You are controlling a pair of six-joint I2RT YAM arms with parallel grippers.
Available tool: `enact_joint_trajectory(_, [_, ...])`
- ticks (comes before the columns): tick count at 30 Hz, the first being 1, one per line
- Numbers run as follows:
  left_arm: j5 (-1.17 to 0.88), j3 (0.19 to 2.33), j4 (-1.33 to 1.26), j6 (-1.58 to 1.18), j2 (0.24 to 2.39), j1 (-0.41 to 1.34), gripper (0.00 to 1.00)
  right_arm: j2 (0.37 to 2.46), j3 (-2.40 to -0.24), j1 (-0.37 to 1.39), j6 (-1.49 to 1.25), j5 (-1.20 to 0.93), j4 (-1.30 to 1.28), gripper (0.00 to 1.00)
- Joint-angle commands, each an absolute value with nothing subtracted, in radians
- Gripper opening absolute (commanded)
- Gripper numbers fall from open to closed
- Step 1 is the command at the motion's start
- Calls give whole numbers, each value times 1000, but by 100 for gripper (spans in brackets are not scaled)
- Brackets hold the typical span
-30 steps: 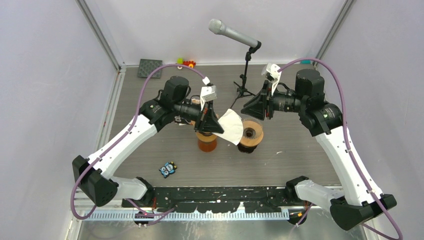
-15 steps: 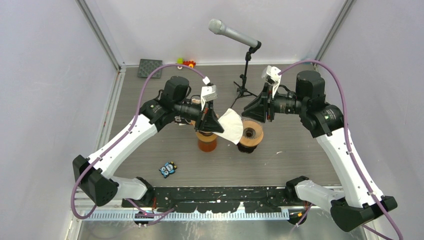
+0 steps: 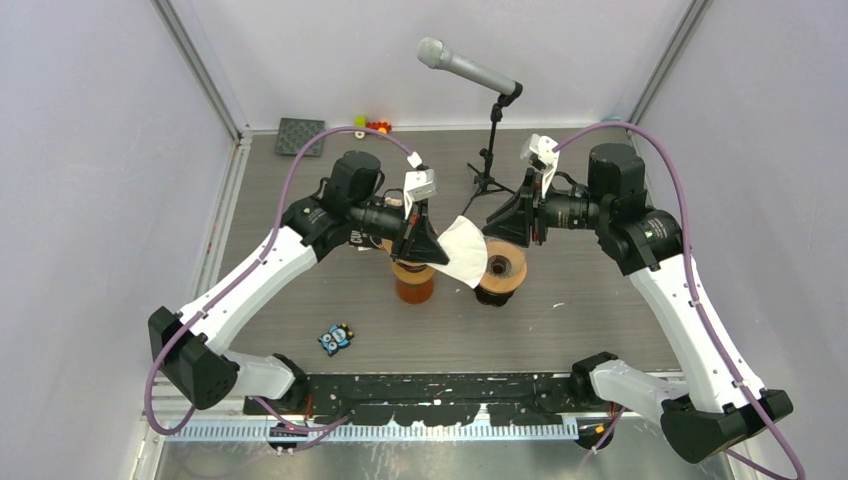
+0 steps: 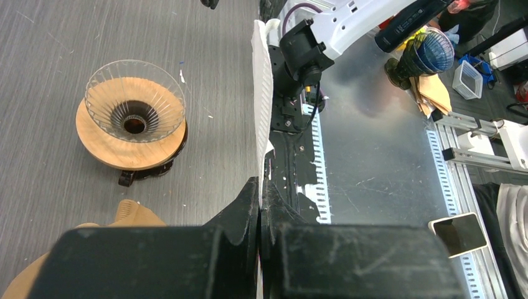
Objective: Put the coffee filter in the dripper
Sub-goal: Place the coffee filter in the coffee dripper.
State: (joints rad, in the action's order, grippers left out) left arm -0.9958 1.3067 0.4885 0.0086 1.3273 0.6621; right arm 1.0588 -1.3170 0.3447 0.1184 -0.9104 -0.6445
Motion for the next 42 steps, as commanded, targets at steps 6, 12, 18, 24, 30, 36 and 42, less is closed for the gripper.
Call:
enact_joint_trajectory(6, [-1014, 1352, 471, 5, 1340, 666, 0, 1061, -1308, 348, 118, -953, -600, 34])
enact_joint_trajectory(12, [-1011, 1354, 468, 5, 1343, 667, 0, 1062, -1301, 352, 117, -971, -596, 33])
enact_joint_trajectory(18, [-1011, 1356, 466, 5, 1346, 667, 0, 1065, -1288, 355, 105, -972, -581, 33])
enact_joint_trajectory(24, [-1014, 1359, 465, 5, 1352, 668, 0, 1070, -1285, 360, 101, -967, -577, 33])
enact_joint_trajectory(30, [-1021, 1360, 464, 5, 1355, 669, 0, 1071, -1297, 362, 100, -913, -579, 33])
enact_joint_trajectory(36, [-1031, 1353, 464, 5, 1352, 668, 0, 1068, -1317, 361, 113, -862, -596, 32])
enact_joint_trajectory(42, [-1040, 1349, 464, 5, 1346, 668, 0, 1068, -1323, 362, 135, -840, -610, 31])
